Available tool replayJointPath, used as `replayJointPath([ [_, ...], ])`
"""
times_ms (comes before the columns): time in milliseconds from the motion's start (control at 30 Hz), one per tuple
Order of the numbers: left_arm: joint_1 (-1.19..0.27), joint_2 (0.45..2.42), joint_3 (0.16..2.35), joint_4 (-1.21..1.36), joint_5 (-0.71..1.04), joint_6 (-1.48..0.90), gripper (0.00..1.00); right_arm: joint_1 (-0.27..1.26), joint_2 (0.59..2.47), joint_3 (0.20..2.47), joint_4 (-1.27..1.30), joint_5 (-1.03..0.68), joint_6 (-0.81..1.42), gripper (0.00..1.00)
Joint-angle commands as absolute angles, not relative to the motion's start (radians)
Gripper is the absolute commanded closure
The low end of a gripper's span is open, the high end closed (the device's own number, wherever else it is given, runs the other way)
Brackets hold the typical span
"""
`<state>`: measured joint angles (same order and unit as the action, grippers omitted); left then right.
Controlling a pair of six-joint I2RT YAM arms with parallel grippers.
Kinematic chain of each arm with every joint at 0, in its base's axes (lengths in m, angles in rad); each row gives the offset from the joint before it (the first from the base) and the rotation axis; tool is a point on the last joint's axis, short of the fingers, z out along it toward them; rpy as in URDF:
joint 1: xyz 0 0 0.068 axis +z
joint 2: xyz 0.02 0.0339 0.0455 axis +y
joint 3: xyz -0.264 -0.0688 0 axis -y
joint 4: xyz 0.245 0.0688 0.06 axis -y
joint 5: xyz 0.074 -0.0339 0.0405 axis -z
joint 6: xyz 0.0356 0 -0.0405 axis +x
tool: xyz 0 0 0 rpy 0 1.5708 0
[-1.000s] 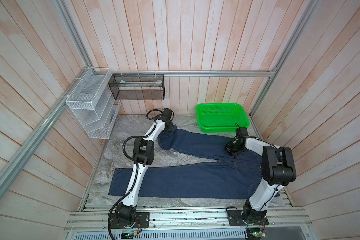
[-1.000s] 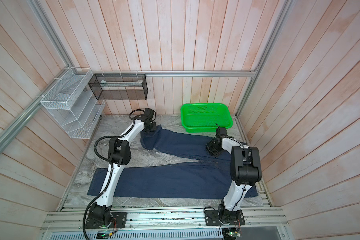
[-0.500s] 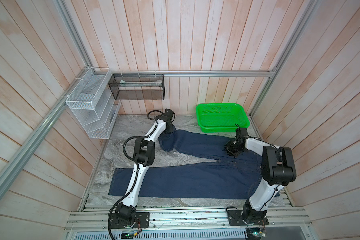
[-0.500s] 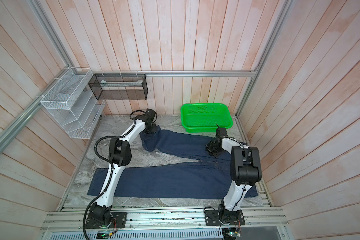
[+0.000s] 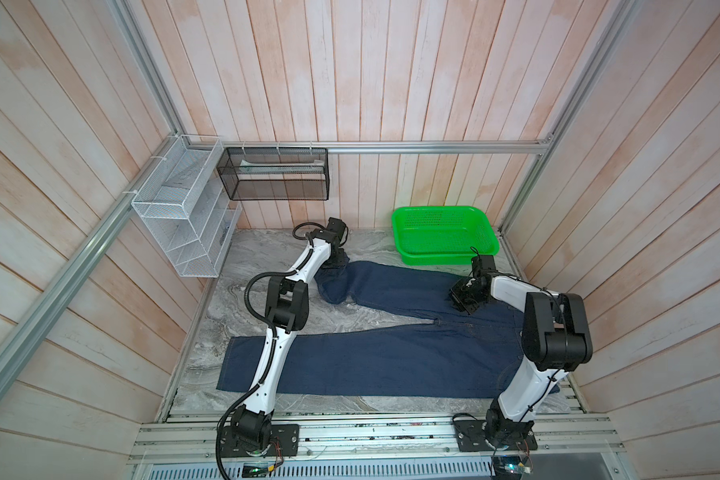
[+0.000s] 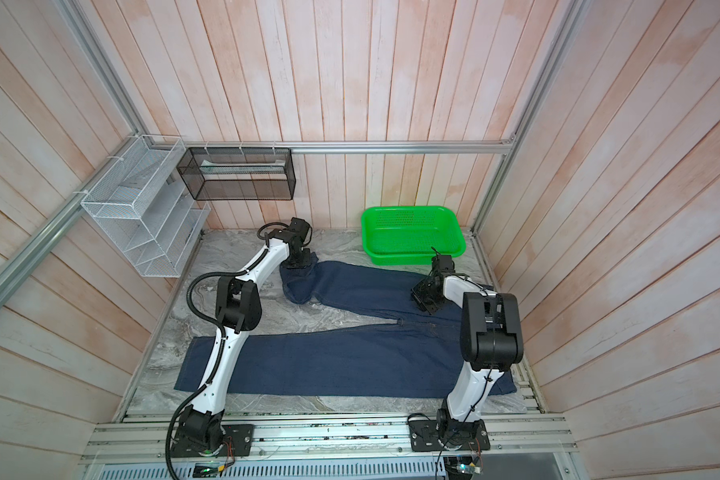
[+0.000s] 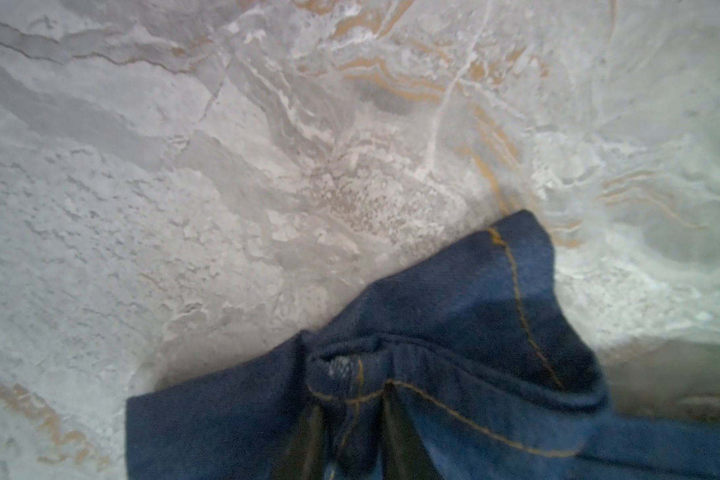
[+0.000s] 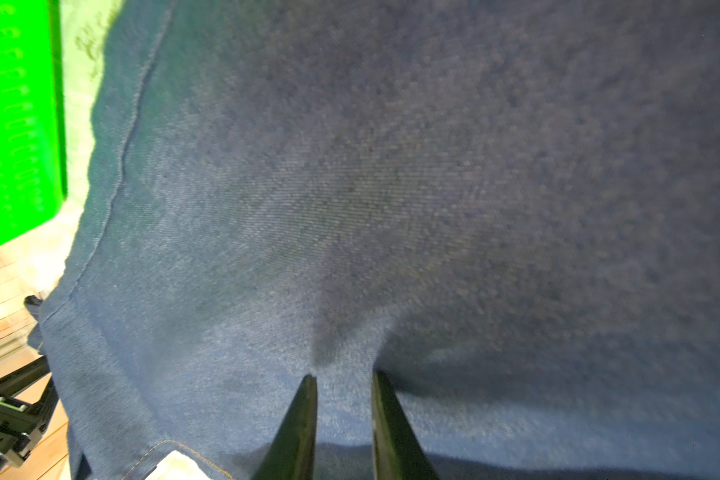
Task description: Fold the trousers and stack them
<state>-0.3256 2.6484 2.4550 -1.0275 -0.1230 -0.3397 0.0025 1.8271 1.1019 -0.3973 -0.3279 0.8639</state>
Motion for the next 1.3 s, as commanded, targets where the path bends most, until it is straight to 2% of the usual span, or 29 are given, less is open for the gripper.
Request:
replayJointPath([
  [0,-0.334,2.777,2.368,-1.235,-0.032,-0.340,0.82,0.003,1.816,1.085,-0.396,-0.340,0.862,0.76],
  [133,-0.331,2.740,2.369,-1.228,-0.067,-0.352,0.91,0.000,1.812,1.081,-0.394,-0.340,0.862,0.76],
  [233,-0.321,2.690,2.363,-1.199,-0.097,-0.373,0.94,0.001,1.810,1.079,-0.393,-0.344,0.864,0.75],
  [367,-0.306,2.622,2.341,-1.153,-0.133,-0.394,0.89,0.001,1.806,1.077,-0.394,-0.341,0.862,0.75],
  [767,-0.286,2.559,2.298,-1.131,-0.185,-0.414,0.85,0.000,1.799,1.069,-0.393,-0.337,0.863,0.75],
  [933,-0.280,2.532,2.272,-1.111,-0.198,-0.417,0.78,0.001,1.798,1.068,-0.393,-0.337,0.864,0.76],
  [1033,-0.273,2.531,2.271,-1.110,-0.199,-0.415,0.78,0.001,1.798,1.066,-0.391,-0.339,0.864,0.76],
  [1267,-0.268,2.524,2.265,-1.101,-0.208,-0.416,0.89,0.001,1.796,1.065,-0.393,-0.337,0.864,0.76],
])
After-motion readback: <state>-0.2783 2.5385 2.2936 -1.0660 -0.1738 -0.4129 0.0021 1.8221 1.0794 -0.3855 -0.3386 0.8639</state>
